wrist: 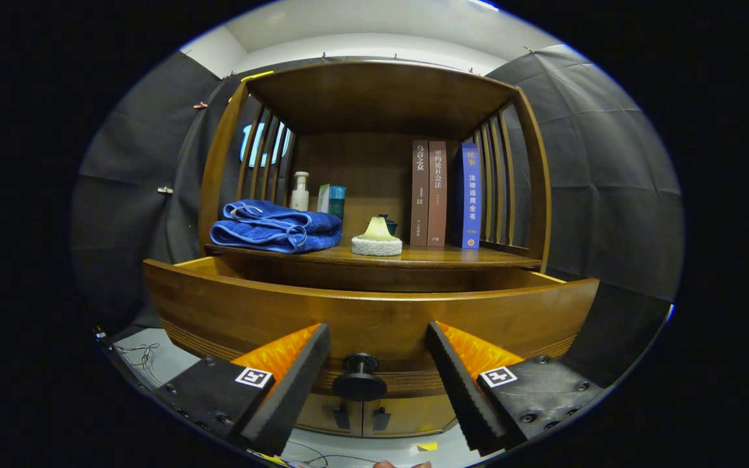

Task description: Pull open the drawer, take out the items inside it, and place them on the countertop above the cabinet.

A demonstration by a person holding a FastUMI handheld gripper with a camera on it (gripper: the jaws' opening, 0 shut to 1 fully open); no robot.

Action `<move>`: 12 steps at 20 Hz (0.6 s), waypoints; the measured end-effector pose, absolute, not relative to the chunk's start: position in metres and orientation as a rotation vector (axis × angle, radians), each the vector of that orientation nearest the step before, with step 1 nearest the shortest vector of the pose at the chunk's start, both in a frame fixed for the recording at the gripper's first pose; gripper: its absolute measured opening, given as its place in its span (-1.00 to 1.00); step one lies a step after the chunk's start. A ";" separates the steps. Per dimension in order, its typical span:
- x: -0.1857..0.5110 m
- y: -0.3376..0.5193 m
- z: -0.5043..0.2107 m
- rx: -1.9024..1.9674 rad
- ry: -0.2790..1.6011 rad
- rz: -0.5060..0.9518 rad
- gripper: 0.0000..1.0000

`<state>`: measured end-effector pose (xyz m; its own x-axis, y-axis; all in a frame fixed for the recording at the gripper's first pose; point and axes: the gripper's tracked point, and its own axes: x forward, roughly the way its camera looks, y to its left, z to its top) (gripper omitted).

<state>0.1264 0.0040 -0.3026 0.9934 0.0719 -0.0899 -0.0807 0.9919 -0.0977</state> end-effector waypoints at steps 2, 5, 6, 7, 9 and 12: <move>0.142 0.005 -0.303 -0.106 0.081 0.074 1.00; 0.165 0.009 -0.305 -0.099 0.082 0.072 1.00; 0.172 0.010 -0.305 -0.101 0.083 0.071 1.00; 0.178 0.011 -0.306 -0.102 0.084 0.070 1.00; 0.191 0.013 -0.307 -0.102 0.092 0.067 1.00; 0.206 0.017 -0.311 -0.087 0.108 0.061 1.00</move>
<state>0.2065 0.0168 -0.3110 0.9923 0.0556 -0.1104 -0.0650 0.9944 -0.0833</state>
